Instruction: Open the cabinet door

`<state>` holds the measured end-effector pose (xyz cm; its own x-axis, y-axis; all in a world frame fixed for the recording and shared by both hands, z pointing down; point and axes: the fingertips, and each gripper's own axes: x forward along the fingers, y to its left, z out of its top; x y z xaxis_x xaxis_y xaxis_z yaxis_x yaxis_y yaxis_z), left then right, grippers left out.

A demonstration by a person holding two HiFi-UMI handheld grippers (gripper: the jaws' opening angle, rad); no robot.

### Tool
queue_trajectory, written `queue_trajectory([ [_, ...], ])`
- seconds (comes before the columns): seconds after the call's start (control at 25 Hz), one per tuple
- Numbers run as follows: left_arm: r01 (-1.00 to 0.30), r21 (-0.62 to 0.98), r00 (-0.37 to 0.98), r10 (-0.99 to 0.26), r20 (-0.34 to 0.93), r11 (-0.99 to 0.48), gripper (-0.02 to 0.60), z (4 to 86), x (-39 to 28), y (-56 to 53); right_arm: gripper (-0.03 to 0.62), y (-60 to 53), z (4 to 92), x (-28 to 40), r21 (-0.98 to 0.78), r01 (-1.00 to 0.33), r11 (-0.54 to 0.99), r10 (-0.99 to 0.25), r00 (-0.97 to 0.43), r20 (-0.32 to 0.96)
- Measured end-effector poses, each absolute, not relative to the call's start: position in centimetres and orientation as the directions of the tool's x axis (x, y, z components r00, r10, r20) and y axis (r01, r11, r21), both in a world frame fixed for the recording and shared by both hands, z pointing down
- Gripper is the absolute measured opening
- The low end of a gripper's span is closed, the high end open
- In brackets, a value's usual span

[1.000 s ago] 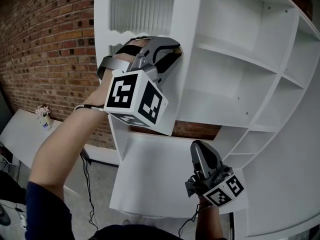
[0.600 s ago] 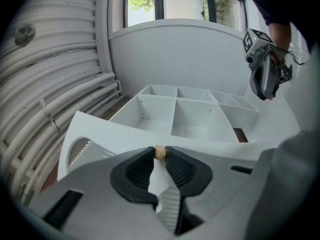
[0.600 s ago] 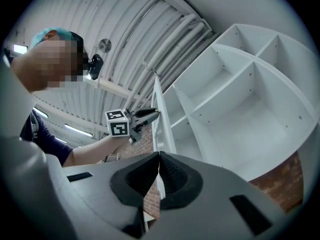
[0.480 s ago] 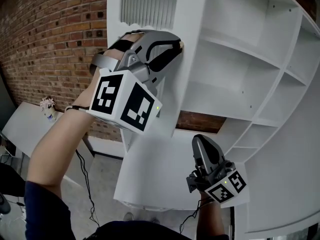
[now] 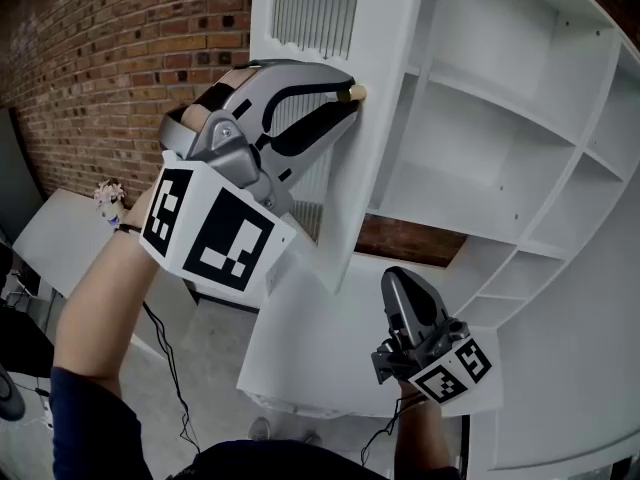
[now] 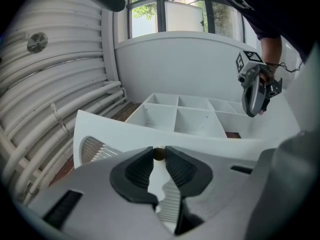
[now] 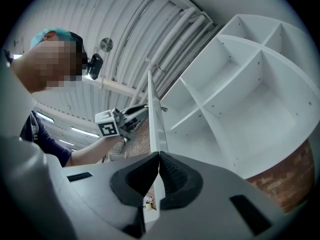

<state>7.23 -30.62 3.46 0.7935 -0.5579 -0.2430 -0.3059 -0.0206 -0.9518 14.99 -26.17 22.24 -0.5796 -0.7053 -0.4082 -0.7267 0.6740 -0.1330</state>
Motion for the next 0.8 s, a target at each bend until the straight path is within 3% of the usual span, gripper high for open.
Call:
queue_trajectory([
  [0.8,-0.342,-0.940,0.779,-0.561,-0.279,-0.009,0.081,3.9,-5.2,-28.1,0.026,-26.9,22.7,6.4,-0.125,-0.679,0.723,-0.667,-0.641,-0.378],
])
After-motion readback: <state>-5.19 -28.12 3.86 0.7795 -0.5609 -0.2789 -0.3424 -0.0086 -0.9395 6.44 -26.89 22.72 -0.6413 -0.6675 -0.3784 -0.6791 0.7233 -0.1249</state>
